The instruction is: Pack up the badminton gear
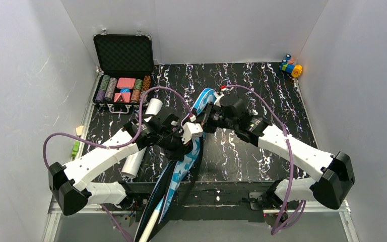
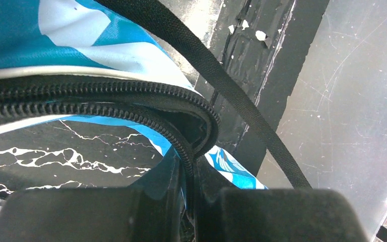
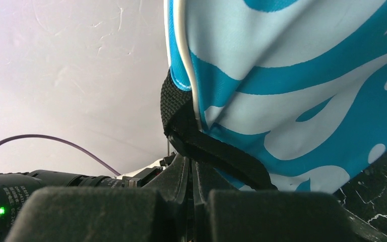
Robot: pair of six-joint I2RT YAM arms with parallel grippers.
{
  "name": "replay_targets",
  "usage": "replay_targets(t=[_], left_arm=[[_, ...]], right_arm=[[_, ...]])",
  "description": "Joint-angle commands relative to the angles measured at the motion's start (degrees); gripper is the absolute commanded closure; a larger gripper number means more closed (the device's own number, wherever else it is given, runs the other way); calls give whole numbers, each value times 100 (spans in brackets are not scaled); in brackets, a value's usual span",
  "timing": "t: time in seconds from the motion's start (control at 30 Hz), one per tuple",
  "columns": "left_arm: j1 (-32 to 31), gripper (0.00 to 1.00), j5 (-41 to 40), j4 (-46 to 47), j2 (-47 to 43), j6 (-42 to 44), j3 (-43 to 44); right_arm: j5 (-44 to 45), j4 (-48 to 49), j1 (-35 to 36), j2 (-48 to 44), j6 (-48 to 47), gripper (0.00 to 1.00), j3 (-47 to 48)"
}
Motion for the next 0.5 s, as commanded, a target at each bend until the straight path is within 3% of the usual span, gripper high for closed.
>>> replay_targets(t=[0.0, 0.2, 0.47], left_arm=[[111, 100, -189, 1302, -197, 122, 328], [116, 100, -35, 1249, -135, 123, 439], [116, 100, -11, 1131, -177, 166, 346]], right_arm=[[-1072, -189, 548, -144, 324, 99, -366], [-919, -604, 373, -312, 145, 99, -210], [-1005, -1315, -930, -1332, -200, 99, -347]])
